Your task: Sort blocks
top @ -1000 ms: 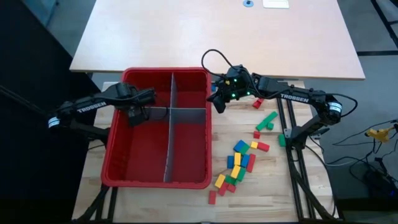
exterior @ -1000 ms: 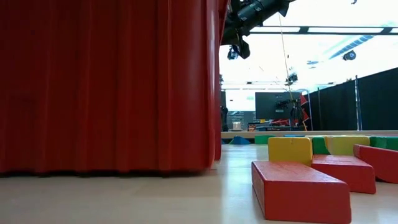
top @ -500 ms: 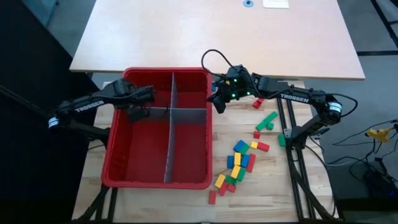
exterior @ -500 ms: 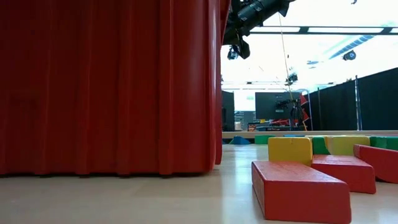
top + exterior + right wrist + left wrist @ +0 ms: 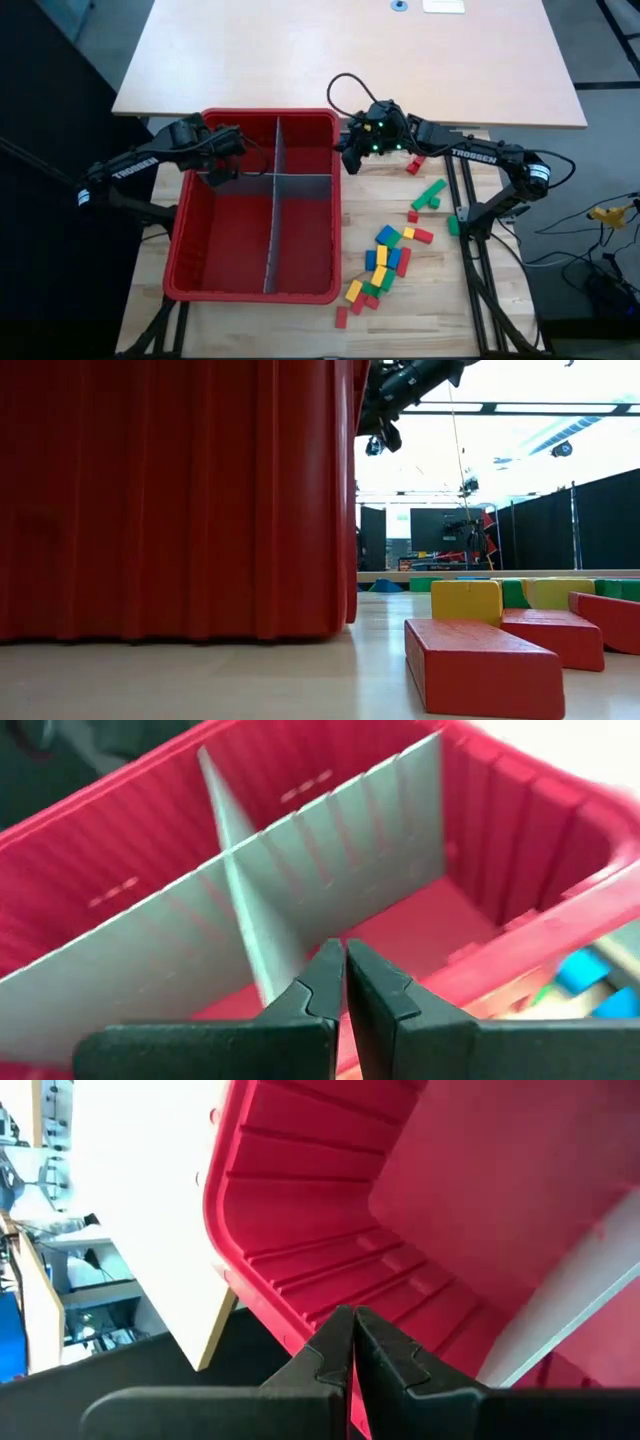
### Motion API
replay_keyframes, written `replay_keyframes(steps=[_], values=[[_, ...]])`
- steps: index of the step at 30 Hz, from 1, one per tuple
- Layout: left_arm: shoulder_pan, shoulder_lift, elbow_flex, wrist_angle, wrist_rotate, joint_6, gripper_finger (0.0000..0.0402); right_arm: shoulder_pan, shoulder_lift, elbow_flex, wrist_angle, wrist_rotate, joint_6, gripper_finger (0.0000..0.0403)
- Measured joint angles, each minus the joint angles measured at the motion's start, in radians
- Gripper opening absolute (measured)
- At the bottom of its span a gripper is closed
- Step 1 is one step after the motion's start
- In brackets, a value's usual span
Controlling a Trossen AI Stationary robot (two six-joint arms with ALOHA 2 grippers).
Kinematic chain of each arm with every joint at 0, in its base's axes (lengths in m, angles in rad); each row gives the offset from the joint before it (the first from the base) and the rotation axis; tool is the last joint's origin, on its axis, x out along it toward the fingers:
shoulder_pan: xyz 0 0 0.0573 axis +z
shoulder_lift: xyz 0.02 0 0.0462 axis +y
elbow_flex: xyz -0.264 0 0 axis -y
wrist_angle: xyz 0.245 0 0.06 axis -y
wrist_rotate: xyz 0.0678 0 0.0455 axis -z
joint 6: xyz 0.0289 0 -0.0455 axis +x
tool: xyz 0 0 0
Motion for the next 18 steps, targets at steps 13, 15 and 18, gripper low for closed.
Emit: replay_keyframes(steps=[13, 15, 18], values=[[0.002, -0.007, -0.081, 0.0, 0.029, -0.015, 0.0, -0.072, 0.0, 0.0, 0.069, 0.021, -0.012, 0.0], [0.002, -0.008, -0.104, -0.001, 0.029, -0.014, 0.0, -0.072, 0.0, 0.0, 0.069, 0.02, -0.012, 0.0], [0.003, -0.008, -0.145, -0.001, 0.044, -0.014, 0.0, -0.072, 0.0, 0.0, 0.069, 0.019, -0.012, 0.0]])
